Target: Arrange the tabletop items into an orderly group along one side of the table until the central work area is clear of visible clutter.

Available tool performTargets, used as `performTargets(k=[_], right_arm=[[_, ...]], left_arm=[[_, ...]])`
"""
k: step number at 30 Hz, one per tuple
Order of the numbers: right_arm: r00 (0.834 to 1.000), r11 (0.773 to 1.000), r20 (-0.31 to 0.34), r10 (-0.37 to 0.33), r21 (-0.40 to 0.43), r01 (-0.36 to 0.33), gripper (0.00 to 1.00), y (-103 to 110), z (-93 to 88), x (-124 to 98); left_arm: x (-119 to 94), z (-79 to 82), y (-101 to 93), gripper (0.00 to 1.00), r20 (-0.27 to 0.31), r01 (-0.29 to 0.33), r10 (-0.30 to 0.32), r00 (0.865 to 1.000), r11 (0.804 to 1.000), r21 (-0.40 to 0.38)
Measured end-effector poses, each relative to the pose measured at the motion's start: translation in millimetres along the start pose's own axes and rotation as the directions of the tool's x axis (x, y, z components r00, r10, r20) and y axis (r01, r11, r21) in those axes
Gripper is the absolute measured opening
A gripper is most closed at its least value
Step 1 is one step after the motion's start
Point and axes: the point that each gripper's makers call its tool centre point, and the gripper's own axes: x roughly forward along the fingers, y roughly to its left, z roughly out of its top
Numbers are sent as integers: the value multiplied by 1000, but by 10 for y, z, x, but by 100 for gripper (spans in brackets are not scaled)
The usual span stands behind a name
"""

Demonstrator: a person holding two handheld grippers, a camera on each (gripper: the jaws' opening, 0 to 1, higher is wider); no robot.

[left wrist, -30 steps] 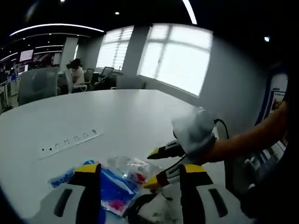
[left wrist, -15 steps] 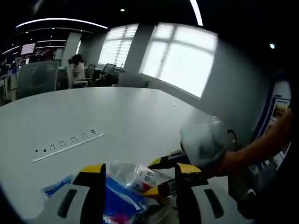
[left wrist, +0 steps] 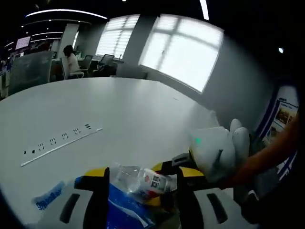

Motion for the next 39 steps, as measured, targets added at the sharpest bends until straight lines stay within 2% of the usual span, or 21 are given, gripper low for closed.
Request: performTargets(k=[8, 14, 18, 21, 22, 26, 39], right_arm=[[1000, 1000, -1, 0, -29, 0, 43, -17, -36, 35], [998, 999, 58, -19, -37, 22, 39, -76, 10, -1], [994, 1000, 105, -25, 3, 25, 36, -143, 73, -33], [991, 998, 131, -22, 66, 13, 34, -174, 100, -98], [990, 994, 143, -17, 110, 1, 34, -185, 101, -98], [983, 985, 183, -6, 168, -25, 32, -238, 116, -109], [969, 980, 249, 9, 191, -58, 28, -236, 128, -241]], left_arm=[[127, -86, 95, 51, -14, 13, -14, 1000, 996, -86], [220, -134, 133, 50, -23, 17, -20, 1000, 992, -123], [260, -141, 151, 49, -27, 20, -24, 999, 991, -135], [277, -137, 157, 48, -26, 23, -27, 999, 989, -146], [279, -136, 156, 48, -26, 23, -27, 999, 989, -148], [308, -138, 168, 47, -29, 25, -29, 999, 988, -154], [494, -148, 176, 41, -45, 23, -32, 998, 979, -201]])
